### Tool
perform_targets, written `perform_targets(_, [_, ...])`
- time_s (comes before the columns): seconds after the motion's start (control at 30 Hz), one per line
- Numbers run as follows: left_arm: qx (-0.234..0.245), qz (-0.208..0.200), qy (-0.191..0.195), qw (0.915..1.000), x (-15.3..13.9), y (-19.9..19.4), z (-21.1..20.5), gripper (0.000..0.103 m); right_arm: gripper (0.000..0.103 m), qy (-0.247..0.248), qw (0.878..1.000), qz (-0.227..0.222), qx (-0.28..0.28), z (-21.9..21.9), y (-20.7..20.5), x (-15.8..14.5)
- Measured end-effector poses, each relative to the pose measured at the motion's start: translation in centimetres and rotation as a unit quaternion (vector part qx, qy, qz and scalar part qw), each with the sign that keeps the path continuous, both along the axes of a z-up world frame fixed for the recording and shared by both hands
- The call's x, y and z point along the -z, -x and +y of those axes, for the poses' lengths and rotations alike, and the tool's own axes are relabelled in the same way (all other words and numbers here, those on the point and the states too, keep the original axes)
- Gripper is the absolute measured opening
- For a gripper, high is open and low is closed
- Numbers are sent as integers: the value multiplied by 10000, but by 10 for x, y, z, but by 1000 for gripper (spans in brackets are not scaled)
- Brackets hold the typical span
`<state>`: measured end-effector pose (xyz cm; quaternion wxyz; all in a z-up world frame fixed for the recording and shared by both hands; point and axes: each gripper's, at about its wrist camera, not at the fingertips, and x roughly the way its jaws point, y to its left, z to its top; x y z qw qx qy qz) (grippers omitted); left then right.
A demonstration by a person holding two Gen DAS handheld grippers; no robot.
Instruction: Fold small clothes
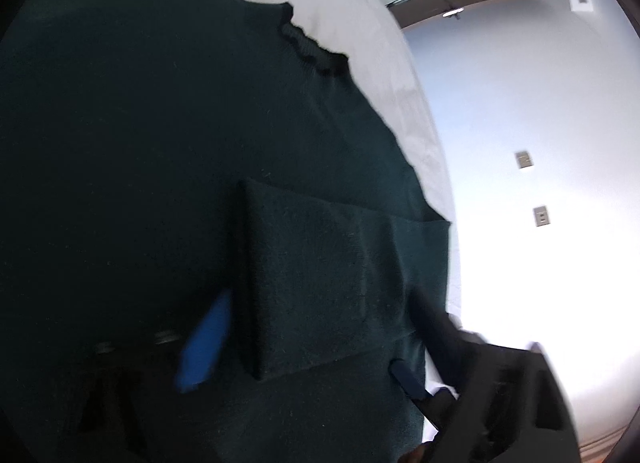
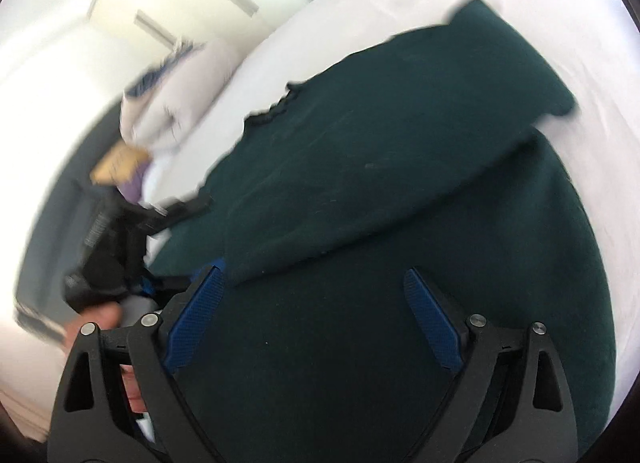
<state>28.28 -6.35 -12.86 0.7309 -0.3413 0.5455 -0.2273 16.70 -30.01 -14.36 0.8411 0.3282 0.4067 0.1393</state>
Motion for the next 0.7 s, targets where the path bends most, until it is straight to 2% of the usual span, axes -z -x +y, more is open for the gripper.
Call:
perform_targets(0.03, [12, 50, -158, 9999, 1, -2, -1, 48, 91, -164, 9998, -54, 128, -13, 15, -9])
perform_targets(0.07, [17, 90, -353, 9993, 2, -5, -2, 26, 91, -264, 9993, -87, 231, -25, 27, -14])
perform_targets(0.1, [50, 92, -437, 9990, 2, -7, -3, 11, 91, -372, 9988, -95, 318, -30, 25, -13])
perform_targets(0.2, [106, 11, -351, 9993, -5, -12, 6, 8, 91, -517, 9979, -44, 382, -36, 27, -6])
perform_targets(0.3, [2, -366, -340, 9988, -26, -18, 25, 7, 91, -591, 9972, -31, 461, -50, 40, -7])
perform_targets(0.43, [-225, -719, -376, 9964, -45, -31, 57, 7, 91, -673, 9957, -70, 639, -80, 70, -25])
perform_targets(0.53, [-327, -850, -622, 9939, -43, -38, 76, 7, 91, -761, 9943, -58, 748, -91, 76, -31])
perform_targets(0.57, [-384, -843, -652, 9936, -39, -42, 84, 7, 91, -776, 9940, -52, 776, -103, 93, -39])
perform_targets(0.7, [-586, -683, -729, 9933, -20, -46, 108, 7, 91, -837, 9924, 46, 903, -114, 101, -48])
